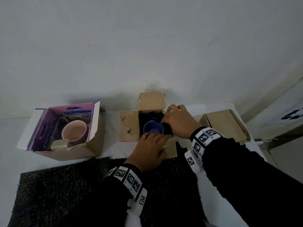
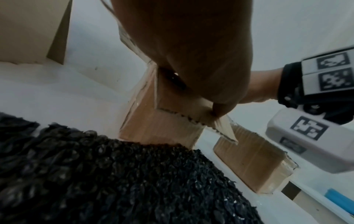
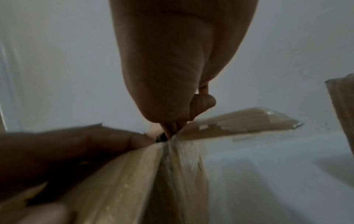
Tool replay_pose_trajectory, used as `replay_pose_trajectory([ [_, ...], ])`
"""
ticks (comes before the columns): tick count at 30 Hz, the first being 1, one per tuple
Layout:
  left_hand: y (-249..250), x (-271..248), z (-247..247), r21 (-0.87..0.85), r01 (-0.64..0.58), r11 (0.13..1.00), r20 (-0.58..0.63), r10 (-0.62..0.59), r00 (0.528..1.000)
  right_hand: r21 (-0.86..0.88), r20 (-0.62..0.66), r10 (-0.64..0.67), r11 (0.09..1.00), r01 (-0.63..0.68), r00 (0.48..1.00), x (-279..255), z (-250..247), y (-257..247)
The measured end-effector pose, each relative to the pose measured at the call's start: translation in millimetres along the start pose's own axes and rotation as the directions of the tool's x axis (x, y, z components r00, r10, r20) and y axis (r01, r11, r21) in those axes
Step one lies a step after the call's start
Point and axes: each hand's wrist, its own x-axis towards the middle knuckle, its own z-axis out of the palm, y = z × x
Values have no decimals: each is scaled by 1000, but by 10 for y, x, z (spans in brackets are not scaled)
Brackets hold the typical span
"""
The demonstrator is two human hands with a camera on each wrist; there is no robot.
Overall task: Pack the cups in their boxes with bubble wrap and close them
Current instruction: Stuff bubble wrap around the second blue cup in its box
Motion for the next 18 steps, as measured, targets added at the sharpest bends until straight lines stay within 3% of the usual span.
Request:
replay_pose_trajectory([
  [2, 15, 13, -7, 38, 34, 999, -9, -33, 999, -86, 46, 6, 996, -2, 999, 30, 58, -28],
  [7, 101, 172, -75, 81, 192, 978, 70, -197, 978, -103, 95, 19, 995, -9, 995, 146, 38, -72],
  [12, 153, 186, 18, 124, 204, 971, 55, -212, 976, 198, 2, 66, 978, -65, 998, 295, -92, -148],
  [18, 200, 297, -55, 142, 239, 961, 122, -257, 959, 125, 266, 52, 988, -87, 963, 447, 122, -186],
])
